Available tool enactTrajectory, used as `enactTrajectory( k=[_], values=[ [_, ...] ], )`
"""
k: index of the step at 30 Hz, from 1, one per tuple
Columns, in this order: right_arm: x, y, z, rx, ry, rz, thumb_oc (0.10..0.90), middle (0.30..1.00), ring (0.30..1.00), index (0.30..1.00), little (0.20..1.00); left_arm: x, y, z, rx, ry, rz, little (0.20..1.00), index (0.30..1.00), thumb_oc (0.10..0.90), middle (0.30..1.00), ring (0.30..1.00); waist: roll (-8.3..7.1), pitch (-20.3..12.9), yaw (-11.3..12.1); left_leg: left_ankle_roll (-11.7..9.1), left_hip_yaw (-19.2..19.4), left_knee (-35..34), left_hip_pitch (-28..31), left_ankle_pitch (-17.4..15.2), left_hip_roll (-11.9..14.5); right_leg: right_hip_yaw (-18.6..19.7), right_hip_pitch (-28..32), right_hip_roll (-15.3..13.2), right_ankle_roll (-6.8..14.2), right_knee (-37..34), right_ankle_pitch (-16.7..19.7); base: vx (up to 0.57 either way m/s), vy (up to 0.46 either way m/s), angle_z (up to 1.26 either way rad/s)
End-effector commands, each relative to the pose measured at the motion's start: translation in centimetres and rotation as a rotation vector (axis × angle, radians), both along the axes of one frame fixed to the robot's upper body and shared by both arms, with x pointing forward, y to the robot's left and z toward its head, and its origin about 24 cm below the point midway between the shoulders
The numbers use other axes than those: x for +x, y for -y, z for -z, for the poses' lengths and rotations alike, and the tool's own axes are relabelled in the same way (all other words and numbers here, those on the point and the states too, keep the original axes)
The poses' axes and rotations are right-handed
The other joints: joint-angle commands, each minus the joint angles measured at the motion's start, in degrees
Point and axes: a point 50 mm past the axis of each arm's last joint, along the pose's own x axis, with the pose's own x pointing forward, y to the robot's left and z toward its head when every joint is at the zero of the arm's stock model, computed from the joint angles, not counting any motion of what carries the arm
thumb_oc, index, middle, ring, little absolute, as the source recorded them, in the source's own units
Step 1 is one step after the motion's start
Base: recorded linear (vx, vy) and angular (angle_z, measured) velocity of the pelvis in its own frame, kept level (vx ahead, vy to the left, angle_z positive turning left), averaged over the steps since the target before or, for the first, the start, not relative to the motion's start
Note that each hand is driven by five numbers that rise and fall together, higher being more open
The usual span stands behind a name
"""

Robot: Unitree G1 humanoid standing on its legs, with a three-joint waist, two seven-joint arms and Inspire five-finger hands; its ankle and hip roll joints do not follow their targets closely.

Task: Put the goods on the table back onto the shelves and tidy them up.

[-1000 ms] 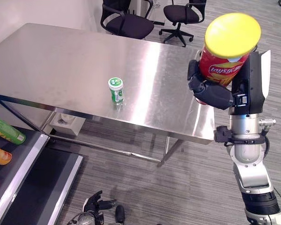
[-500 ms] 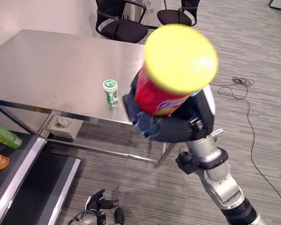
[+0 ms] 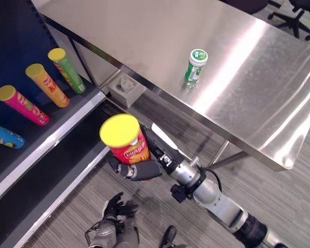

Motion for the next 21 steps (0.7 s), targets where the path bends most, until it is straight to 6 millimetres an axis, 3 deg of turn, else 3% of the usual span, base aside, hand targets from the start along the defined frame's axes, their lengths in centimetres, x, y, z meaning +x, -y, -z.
enactTrajectory(
  k=[1,2,3,4,6,7,9,12,15,16,17,18,19,20,21],
  values=[
    [-1.1,-1.1,-6.4,0.255,0.299,-0.022,0.4,0.3,0.3,0.3,0.3,2.4,1.9,-1.0,0.094,0.066,0.225,0.9,0.9,0.8,0.9,0.9,-1.33,-5.9,-0.2,-3.5,1.2,4.2,1.7,-7.1,5.4,2.2,-1.8,-4.3,8.9,-7.0,7.6,0.07,0.428,0.19],
    [-0.8,-0.5,-5.8,0.247,0.276,0.02,0.4,0.3,0.3,0.3,0.3,2.6,2.0,-1.1,0.134,0.068,0.288,0.9,0.9,0.8,0.9,0.9,-0.56,-5.8,-0.7,-5.0,1.7,4.4,2.6,-4.2,7.7,1.4,-2.5,-5.9,9.4,-6.8,8.1,-0.02,0.351,0.21],
    [-0.6,-0.2,-5.5,0.24,0.271,0.045,0.4,0.3,0.3,0.3,0.3,2.6,1.9,-1.2,0.152,0.071,0.311,0.9,0.9,0.8,0.9,0.9,-0.16,-5.5,-0.6,-5.7,1.7,4.2,2.4,-3.4,8.8,0.7,-2.8,-7.1,9.9,-7.0,8.6,-0.01,0.59,0.65],
    [-0.4,0.3,-5.3,0.252,0.261,0.084,0.4,0.3,0.3,0.3,0.3,2.4,1.5,-1.2,0.168,0.071,0.317,0.9,0.9,0.8,0.9,0.9,0.27,-4.9,0.0,-5.9,0.9,4.3,0.6,-4.0,9.1,0.1,-1.8,-9.1,10.8,-8.0,9.6,-0.01,0.376,0.47],
    [-0.4,0.4,-5.3,0.252,0.26,0.085,0.4,0.3,0.3,0.3,0.3,2.4,1.5,-1.2,0.168,0.07,0.318,0.9,0.9,0.8,0.9,0.9,0.22,-4.9,0.0,-5.9,0.8,4.4,0.5,-4.1,9.0,0.0,-1.7,-9.2,10.9,-8.2,9.8,0.01,0.224,0.56],
    [-0.3,0.6,-5.3,0.244,0.278,0.122,0.4,0.3,0.3,0.3,0.3,1.8,0.7,-1.0,0.172,0.053,0.302,0.9,0.9,0.8,0.9,0.9,0.11,-4.6,0.7,-5.8,1.2,3.9,0.0,-7.7,8.4,-0.1,-1.5,-11.0,12.1,-9.3,11.9,0.01,0.291,0.42],
    [-0.4,1.1,-5.6,0.242,0.322,0.174,0.4,0.3,0.3,0.3,0.3,1.4,0.4,-0.9,0.172,0.042,0.282,0.9,0.9,0.8,0.9,0.9,-0.24,-4.1,1.2,-5.3,1.4,3.2,-1.1,-11.2,6.6,-0.4,-1.4,-13.3,14.0,-10.7,16.2,0.0,0.377,0.06],
    [-0.1,2.1,-5.8,0.28,0.353,0.29,0.4,0.3,0.3,0.3,0.3,2.3,0.0,-1.5,0.188,0.082,0.275,0.9,0.9,0.8,0.9,0.9,-0.8,-3.6,2.1,-2.2,-0.7,1.3,-7.4,-13.7,0.1,-1.6,-4.3,-18.5,15.4,-12.9,28.8,-0.07,0.476,1.05],
    [0.1,2.5,-5.6,0.279,0.356,0.339,0.4,0.3,0.3,0.3,0.3,2.8,-0.2,-1.8,0.202,0.102,0.268,0.9,0.9,0.8,0.9,0.9,-0.87,-3.8,1.5,-0.8,-2.2,-1.0,-7.8,-13.8,-2.2,0.0,-5.3,-18.9,15.4,-13.1,31.5,0.01,0.247,0.75],
    [0.1,2.7,-5.4,0.276,0.36,0.363,0.4,0.3,0.3,0.3,0.3,2.8,-0.4,-1.9,0.209,0.11,0.267,0.9,0.9,0.8,0.9,0.9,-0.57,-4.0,1.0,-0.2,-2.7,-1.9,-7.6,-14.2,-3.1,2.3,-5.9,-18.3,15.4,-13.1,33.1,0.08,0.322,0.59],
    [-0.1,3.3,-5.4,0.267,0.39,0.404,0.4,0.3,0.3,0.3,0.3,2.6,0.0,-1.9,0.207,0.117,0.311,0.9,0.9,0.8,0.9,0.9,-0.18,-3.8,-1.5,1.8,-3.4,-2.4,-7.8,-13.8,-5.6,10.9,-7.8,-16.0,15.4,-12.6,34.1,0.08,0.32,0.53],
    [-0.1,3.3,-5.4,0.266,0.389,0.405,0.4,0.3,0.3,0.3,0.3,2.5,0.1,-1.8,0.206,0.116,0.311,0.9,0.9,0.8,0.9,0.9,-0.16,-3.9,-1.4,1.8,-3.2,-2.4,-7.7,-13.9,-5.6,11.1,-7.9,-15.9,15.4,-12.5,34.1,0.08,0.38,0.58],
    [-0.3,3.6,-5.4,0.267,0.392,0.423,0.4,0.3,0.3,0.3,0.3,2.3,0.7,-1.7,0.201,0.111,0.352,0.9,0.9,0.8,0.9,0.9,0.31,-3.7,-2.6,2.8,-3.6,-2.4,-7.4,-14.1,-6.7,15.7,-8.4,-13.4,15.1,-11.2,30.9,0.04,0.345,0.67],
    [-0.4,3.7,-5.2,0.268,0.389,0.427,0.4,0.3,0.3,0.3,0.3,2.1,1.1,-1.6,0.204,0.106,0.408,0.9,0.9,0.8,0.9,0.9,1.16,-3.5,-3.3,3.9,-3.6,-2.4,-7.2,-14.3,-7.3,19.9,-9.1,-8.9,13.2,-7.9,23.5,0.03,0.34,0.66],
    [-0.4,3.7,-5.2,0.268,0.39,0.426,0.4,0.3,0.3,0.3,0.3,2.1,1.1,-1.6,0.204,0.106,0.408,0.9,0.9,0.8,0.9,0.9,1.12,-3.5,-3.3,3.8,-3.5,-2.4,-7.3,-14.1,-7.3,20.1,-9.4,-8.9,13.1,-7.6,23.4,-0.01,0.282,0.43]
  ],
)
